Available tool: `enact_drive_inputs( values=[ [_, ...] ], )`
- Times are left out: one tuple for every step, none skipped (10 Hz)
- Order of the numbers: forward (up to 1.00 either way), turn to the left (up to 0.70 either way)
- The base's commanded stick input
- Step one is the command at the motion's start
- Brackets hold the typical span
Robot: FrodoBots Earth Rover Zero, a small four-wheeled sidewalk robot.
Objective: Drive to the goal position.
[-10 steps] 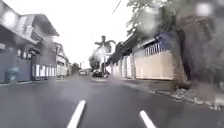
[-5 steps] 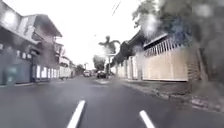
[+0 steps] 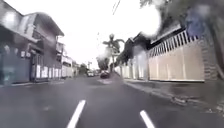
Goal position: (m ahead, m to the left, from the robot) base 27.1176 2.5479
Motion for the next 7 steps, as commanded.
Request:
enact_drive_inputs(
  values=[
    [1.00, 0.24],
    [1.00, 0.17],
    [1.00, 0.11],
    [1.00, 0.20],
    [1.00, 0.13],
    [1.00, 0.02],
    [1.00, 0.00]
  ],
)
